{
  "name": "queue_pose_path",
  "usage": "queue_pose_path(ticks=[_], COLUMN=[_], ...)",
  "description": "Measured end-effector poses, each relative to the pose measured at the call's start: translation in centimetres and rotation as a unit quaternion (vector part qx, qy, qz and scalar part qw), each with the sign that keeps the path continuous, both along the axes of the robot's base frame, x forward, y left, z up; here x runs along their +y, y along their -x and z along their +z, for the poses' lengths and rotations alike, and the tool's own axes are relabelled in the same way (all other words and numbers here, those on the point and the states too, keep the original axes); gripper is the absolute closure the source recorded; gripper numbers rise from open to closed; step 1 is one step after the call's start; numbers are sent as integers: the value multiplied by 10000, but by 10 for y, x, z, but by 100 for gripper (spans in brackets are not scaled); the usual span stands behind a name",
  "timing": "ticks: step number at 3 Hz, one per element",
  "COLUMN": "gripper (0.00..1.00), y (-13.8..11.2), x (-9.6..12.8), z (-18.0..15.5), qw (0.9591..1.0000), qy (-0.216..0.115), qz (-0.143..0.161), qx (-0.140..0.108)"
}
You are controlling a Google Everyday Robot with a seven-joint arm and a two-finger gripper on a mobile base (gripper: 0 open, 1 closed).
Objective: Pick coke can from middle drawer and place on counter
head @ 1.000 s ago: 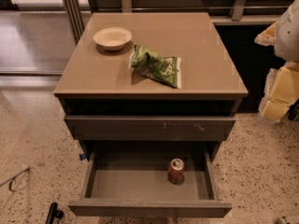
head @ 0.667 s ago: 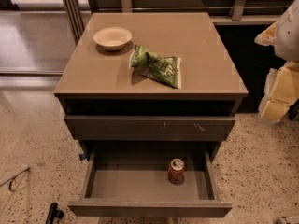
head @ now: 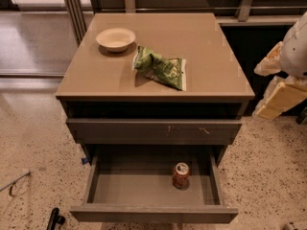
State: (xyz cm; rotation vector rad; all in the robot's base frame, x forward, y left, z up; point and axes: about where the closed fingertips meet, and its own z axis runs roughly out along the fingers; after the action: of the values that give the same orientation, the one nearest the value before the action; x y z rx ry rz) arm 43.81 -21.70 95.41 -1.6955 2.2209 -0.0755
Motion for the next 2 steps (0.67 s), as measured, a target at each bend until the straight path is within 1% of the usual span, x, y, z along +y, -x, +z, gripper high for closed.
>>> queue_pose_path(ticks=[1, 2], gripper=[59, 82], y=[4, 13], x=[2, -2], z=[-55, -131], qw=[9992, 9940], qy=[-391, -991], qz=[-2, -226], qx=[62, 406])
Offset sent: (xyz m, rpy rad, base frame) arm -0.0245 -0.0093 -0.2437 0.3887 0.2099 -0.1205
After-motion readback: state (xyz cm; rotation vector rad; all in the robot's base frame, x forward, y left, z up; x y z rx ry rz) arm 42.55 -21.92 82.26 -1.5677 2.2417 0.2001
